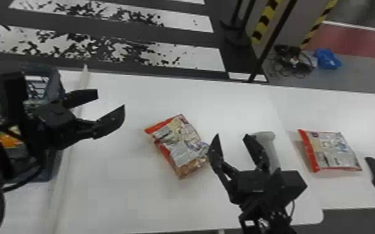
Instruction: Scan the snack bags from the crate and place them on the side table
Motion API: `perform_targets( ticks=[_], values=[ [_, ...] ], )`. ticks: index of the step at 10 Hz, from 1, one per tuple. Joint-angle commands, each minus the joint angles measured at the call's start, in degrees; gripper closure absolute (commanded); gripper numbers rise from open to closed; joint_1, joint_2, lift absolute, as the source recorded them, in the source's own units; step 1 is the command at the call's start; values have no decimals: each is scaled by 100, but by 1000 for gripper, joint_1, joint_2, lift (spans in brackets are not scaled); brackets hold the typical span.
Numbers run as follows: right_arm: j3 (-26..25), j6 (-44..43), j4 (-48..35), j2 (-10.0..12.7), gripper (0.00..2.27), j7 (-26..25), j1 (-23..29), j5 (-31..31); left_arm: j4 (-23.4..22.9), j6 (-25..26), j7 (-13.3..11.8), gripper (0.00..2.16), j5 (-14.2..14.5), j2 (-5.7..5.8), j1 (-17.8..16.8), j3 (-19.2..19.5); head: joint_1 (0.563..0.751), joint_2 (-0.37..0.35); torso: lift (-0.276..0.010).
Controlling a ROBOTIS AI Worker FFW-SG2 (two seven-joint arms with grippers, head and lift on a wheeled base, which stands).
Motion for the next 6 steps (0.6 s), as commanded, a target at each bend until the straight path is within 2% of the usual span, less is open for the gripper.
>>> perform_targets(
  ticks=[1,2,3,4,5,6],
  values=[
    [18,0,30,5,593,62,-44,0,-520,-262,21,22,344,-22,432,720,695,-129,-94],
    [36,18,39,5,927,159,-52,9,-713,-297,13,22,599,-22,617,1159,695,-100,-94],
    [80,88,57,5,1399,247,-87,18,-854,-297,13,22,810,-22,766,1555,695,-45,-94],
    [124,211,57,5,1700,440,-149,80,-968,-315,4,26,942,-22,924,1880,695,10,-94],
    [176,352,65,5,1909,624,-202,141,-1100,-367,-5,26,1012,-22,1109,2152,695,68,-94],
    [212,528,83,5,2017,748,-290,229,-1170,-438,21,26,1144,-22,1258,2390,695,99,-94]
  ],
)
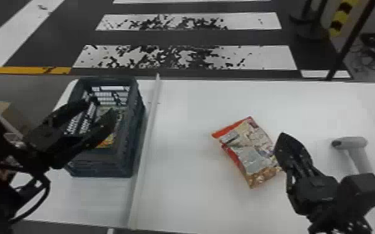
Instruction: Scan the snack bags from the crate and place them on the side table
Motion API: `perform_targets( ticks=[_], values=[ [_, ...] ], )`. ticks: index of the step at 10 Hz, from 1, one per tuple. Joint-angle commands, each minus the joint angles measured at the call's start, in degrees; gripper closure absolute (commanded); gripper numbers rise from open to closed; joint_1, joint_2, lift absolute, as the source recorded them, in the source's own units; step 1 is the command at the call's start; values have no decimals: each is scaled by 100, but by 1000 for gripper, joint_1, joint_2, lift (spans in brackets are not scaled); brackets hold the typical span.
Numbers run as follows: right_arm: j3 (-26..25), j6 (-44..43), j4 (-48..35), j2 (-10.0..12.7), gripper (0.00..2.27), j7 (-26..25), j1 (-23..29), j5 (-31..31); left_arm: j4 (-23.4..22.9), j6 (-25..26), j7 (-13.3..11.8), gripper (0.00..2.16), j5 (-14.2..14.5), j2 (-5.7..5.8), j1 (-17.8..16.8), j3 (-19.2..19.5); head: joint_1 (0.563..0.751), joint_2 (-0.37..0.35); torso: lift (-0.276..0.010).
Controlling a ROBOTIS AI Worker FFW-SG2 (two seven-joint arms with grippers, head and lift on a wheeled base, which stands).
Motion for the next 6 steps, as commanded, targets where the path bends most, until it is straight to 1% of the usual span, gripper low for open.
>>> perform_targets(
  ticks=[1,2,3,4,5,6],
  values=[
    [32,262,71,5,2017,167,-176,87,-79,-160,156,26,148,-14,228,322,695,148,-94],
    [32,490,150,5,2017,299,-343,149,-88,-300,402,29,148,-14,377,366,695,194,-94],
    [32,807,247,5,2017,378,-545,219,-123,-318,701,29,157,-14,509,375,695,228,-94],
    [32,1123,352,5,2017,457,-721,237,-123,-318,789,29,227,-14,597,410,695,252,-94],
    [32,1334,484,5,2017,527,-888,245,-123,-318,771,29,315,-14,649,445,695,259,-94],
    [32,1457,625,-35,2017,642,-1037,245,-123,-318,745,29,315,-14,667,445,695,265,-94]
  ],
)
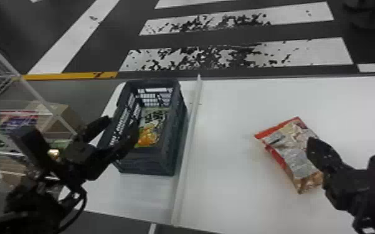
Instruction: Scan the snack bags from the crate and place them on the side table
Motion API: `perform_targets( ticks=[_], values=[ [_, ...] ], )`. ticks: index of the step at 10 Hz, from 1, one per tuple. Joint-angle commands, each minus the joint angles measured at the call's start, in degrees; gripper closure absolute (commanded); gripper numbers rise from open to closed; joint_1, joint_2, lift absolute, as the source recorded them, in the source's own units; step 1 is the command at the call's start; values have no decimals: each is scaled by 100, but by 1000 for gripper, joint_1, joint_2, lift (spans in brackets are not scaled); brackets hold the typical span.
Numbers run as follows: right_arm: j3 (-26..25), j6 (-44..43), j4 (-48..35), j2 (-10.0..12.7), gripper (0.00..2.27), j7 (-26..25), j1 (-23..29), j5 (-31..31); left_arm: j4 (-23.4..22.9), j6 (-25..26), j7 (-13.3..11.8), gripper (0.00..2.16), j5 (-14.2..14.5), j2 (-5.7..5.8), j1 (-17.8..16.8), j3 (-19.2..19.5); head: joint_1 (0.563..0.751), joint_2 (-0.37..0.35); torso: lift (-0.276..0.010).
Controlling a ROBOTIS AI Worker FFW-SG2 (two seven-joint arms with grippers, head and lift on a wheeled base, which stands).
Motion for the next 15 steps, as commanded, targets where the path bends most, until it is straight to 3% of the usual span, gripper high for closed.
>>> perform_targets(
  ticks=[1,6,9,11,13,15],
  values=[
    [9,231,234,-58,2017,138,-279,13,8,0,-33,29,11,-15,34,-3,695,268,-94],
    [35,512,1069,-172,2017,305,-877,66,69,35,-112,29,11,-15,43,-46,695,259,-94],
    [53,389,1473,-172,2017,314,-895,136,157,35,-148,29,20,-15,34,-46,695,257,-94],
    [88,319,1315,-163,2017,305,-789,128,184,35,-183,29,28,-15,17,-46,695,261,-94],
    [185,389,612,-163,2017,297,-552,128,201,53,-192,29,28,-15,17,-55,695,264,-94],
    [466,460,498,-163,2017,305,-657,251,210,70,-253,29,28,-15,17,-46,695,283,-94]
  ],
)
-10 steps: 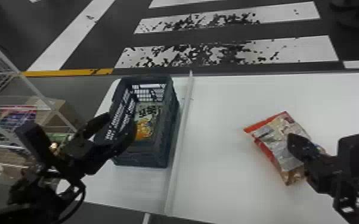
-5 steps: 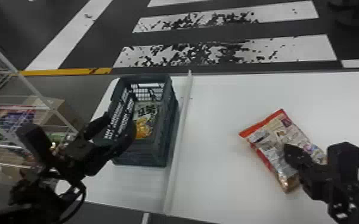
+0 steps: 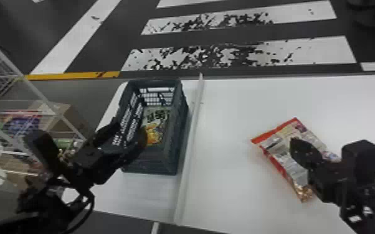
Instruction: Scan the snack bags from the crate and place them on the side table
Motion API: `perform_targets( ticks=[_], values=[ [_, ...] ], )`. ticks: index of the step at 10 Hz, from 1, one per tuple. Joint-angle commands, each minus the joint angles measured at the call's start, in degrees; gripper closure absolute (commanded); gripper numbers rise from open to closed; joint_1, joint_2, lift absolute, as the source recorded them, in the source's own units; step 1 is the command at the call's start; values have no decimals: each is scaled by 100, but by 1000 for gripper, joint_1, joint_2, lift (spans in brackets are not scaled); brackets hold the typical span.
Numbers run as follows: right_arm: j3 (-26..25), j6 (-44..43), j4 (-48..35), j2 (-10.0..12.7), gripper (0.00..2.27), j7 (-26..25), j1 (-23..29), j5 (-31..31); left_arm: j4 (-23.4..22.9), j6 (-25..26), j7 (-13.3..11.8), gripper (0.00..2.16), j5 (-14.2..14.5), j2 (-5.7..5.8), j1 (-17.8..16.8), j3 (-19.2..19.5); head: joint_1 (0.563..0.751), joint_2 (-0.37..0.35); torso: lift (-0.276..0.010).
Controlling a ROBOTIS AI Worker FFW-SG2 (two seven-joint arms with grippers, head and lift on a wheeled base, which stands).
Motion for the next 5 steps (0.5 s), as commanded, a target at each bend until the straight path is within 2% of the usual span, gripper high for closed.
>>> perform_targets(
  ticks=[1,5],
  values=[
    [190,114,104,16,2017,-9,-175,174,1,9,-13,29,18,-15,-9,-8,695,300,-94],
    [172,97,1369,25,2017,-62,-993,341,71,44,-30,29,53,-15,-61,10,695,301,-94]
  ],
)
